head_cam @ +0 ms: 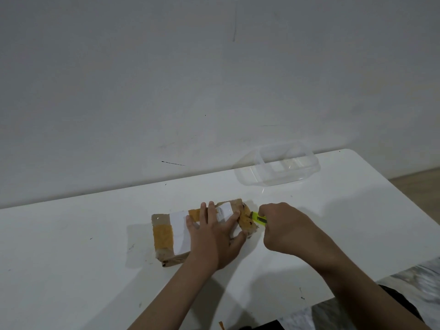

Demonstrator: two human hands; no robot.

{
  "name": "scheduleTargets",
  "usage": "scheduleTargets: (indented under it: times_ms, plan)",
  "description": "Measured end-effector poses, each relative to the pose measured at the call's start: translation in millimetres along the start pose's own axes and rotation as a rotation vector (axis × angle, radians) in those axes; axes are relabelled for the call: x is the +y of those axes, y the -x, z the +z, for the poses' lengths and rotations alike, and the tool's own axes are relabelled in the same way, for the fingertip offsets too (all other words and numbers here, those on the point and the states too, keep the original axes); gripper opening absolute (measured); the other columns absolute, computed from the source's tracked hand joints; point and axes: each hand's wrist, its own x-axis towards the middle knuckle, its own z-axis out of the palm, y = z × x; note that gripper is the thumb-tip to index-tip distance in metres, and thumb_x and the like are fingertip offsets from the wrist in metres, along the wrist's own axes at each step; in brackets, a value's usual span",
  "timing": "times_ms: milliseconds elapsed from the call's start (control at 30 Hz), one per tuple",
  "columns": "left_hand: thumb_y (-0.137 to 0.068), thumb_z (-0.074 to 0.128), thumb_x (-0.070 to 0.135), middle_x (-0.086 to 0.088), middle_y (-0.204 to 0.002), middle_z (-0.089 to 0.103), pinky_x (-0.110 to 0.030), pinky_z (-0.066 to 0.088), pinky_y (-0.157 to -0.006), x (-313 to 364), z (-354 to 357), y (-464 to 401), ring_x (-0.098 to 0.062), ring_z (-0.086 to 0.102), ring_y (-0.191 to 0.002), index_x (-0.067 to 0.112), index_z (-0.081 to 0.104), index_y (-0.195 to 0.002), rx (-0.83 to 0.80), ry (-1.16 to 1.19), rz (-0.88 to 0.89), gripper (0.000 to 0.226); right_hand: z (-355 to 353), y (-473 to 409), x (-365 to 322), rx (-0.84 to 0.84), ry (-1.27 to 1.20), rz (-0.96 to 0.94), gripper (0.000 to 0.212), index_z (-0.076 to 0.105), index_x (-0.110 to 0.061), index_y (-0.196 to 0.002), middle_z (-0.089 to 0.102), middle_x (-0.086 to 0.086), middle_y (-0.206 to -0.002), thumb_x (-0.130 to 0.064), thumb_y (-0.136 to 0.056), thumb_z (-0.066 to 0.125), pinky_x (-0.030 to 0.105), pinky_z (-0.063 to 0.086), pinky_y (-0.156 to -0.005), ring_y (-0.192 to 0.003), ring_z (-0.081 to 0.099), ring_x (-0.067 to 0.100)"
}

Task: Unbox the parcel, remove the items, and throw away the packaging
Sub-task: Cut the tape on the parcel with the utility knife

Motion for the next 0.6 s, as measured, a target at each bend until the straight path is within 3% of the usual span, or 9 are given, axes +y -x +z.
scheduleTargets:
  times_ms: [100,267,367,433,533,600]
  plan:
    - [-0.079,0.004,0.075,-0.016,-0.158,0.001,-0.065,0.003,-0.108,1,2,1,-0.035,-0.008,-0.145,0.051,0.011,-0.142,0.029,-0.009,-0.001,0.067,6,5,0,0.006,-0.026,0.003,0.015,0.042,-0.019,-0.084,0.041,-0.005,-0.071,-0.008,-0.079,0.051,0.020,0.026,-0.048,-0.062,0.039,0.012]
    - [-0.087,0.017,0.070,-0.014,-0.158,-0.001,-0.065,0.001,-0.108,1,4,1,-0.034,-0.010,-0.145,0.051,0.011,-0.142,0.033,-0.012,-0.007,0.059,4,8,7,-0.012,-0.067,0.018,0.027,0.056,-0.015,-0.105,0.060,0.004,-0.096,-0.008,-0.079,0.054,0.022,0.037,-0.054,-0.071,0.051,0.017]
    - [-0.079,0.004,0.073,-0.015,-0.158,0.000,-0.065,0.003,-0.108,0,6,1,-0.035,-0.009,-0.145,0.051,0.009,-0.142,0.048,-0.020,-0.006,0.067,2,10,9,-0.028,-0.091,0.021,0.030,0.056,-0.016,-0.108,0.062,0.006,-0.103,-0.008,-0.080,0.055,0.022,0.040,-0.057,-0.073,0.052,0.016]
    - [-0.072,-0.004,0.073,-0.015,-0.158,0.001,-0.066,0.003,-0.107,0,7,0,-0.035,-0.008,-0.145,0.051,0.008,-0.142,0.048,-0.030,-0.002,0.074,5,10,8,-0.005,-0.101,0.026,0.029,0.056,-0.016,-0.108,0.061,0.005,-0.100,-0.008,-0.080,0.055,0.021,0.039,-0.056,-0.073,0.051,0.016]
    - [-0.076,0.000,0.074,-0.016,-0.158,0.001,-0.065,0.004,-0.108,-1,8,-1,-0.036,-0.007,-0.145,0.051,0.009,-0.142,0.043,-0.021,-0.003,0.070,13,11,4,0.050,-0.096,0.022,0.020,0.052,-0.014,-0.097,0.051,-0.001,-0.078,-0.007,-0.078,0.051,0.020,0.030,-0.049,-0.064,0.045,0.013]
    - [-0.072,-0.004,0.075,-0.016,-0.158,0.002,-0.065,0.004,-0.108,0,8,0,-0.036,-0.006,-0.145,0.051,0.009,-0.142,0.057,-0.024,-0.010,0.075,18,14,5,0.063,-0.114,0.018,0.020,0.052,-0.014,-0.097,0.050,-0.001,-0.076,-0.007,-0.079,0.050,0.021,0.030,-0.050,-0.067,0.048,0.016]
